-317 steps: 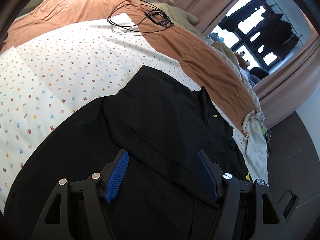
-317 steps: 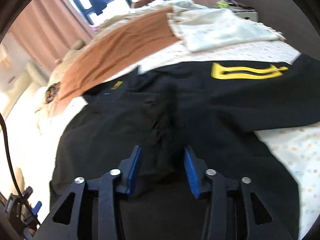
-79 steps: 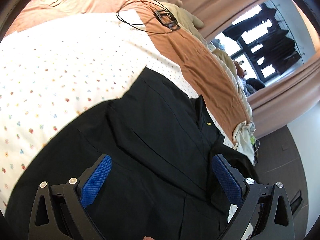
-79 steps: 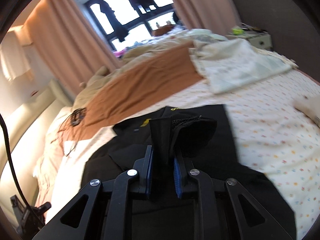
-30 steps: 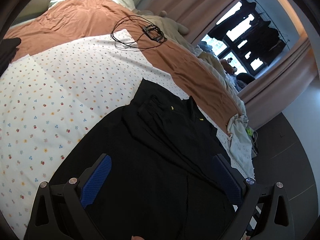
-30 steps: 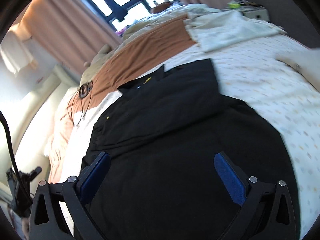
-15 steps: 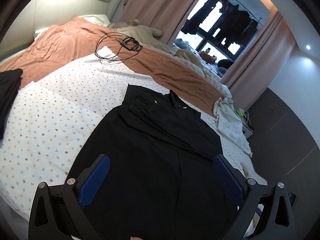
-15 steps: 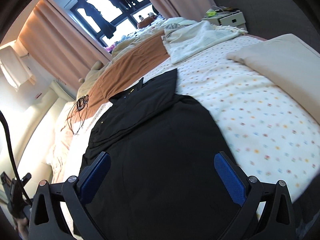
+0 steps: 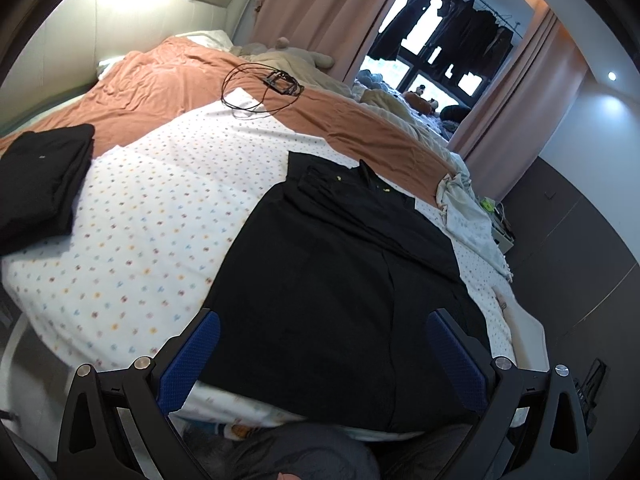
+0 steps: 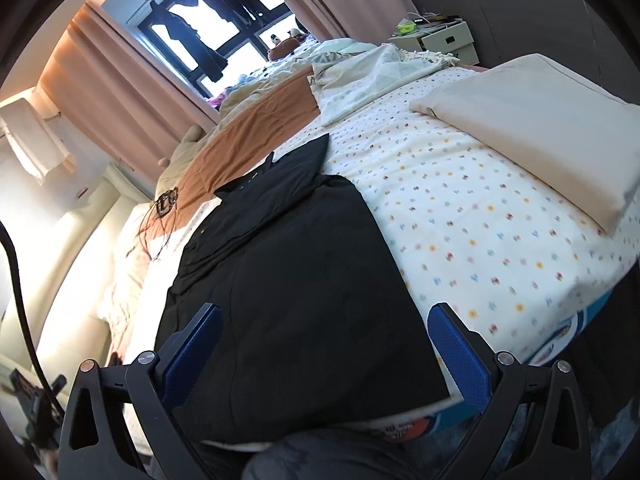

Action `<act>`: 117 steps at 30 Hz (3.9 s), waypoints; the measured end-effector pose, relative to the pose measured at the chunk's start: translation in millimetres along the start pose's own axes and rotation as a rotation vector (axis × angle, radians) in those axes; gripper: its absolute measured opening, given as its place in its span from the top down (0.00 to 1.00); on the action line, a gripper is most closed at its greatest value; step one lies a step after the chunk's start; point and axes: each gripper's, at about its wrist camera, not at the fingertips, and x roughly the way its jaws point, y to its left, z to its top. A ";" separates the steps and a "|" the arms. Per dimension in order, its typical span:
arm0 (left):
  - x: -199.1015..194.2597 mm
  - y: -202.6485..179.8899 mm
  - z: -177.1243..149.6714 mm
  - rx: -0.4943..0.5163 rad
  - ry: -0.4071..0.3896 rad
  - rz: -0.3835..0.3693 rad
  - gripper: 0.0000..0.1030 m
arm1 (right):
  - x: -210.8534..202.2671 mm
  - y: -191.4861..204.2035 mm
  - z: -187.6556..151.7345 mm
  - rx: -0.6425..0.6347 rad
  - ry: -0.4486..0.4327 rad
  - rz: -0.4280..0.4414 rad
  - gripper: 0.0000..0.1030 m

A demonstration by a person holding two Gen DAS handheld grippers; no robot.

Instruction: Fold large clothes

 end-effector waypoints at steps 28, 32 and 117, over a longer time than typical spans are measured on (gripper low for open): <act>-12.6 79.0 -72.5 -0.036 0.044 -0.027 0.21 | -2.8 -75.8 -88.4 0.092 0.046 0.008 0.01; 15.5 90.1 -79.3 -0.067 0.110 -0.061 0.30 | 17.8 -91.2 -93.0 0.164 0.084 0.065 0.30; -163.2 69.7 -53.4 -0.291 -0.214 -0.460 0.99 | -150.7 -21.5 -59.4 0.186 -0.222 0.582 0.95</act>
